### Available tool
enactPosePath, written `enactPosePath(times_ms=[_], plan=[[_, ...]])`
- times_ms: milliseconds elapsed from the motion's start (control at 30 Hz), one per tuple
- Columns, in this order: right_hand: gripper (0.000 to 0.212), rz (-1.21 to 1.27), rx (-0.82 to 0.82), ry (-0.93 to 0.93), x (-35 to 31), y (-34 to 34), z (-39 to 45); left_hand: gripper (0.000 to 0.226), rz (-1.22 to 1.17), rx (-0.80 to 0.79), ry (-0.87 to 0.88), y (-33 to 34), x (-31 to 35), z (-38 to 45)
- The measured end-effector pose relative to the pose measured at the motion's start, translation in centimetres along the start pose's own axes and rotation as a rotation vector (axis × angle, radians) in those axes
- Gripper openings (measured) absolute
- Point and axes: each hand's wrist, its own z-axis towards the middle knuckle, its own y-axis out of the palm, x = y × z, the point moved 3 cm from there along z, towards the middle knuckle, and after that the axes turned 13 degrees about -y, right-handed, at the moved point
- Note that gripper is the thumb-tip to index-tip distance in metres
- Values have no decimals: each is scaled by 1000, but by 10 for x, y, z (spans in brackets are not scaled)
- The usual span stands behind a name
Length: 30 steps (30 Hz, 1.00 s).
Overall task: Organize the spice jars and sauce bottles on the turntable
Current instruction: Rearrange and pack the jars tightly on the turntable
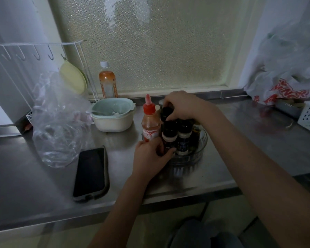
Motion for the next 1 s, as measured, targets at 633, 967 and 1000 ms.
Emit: enactPosePath(times_ms=[633,967,1000], plan=[[14,564,855,322,-5,106,-122,18,-44,62,-91,0,6,1],[14,479,770,277,6,120,-124,22,-13,-51,-30,2,1,-1],[12,469,744,215,6,122,-127,23,-24,-85,-19,2,0,-2]])
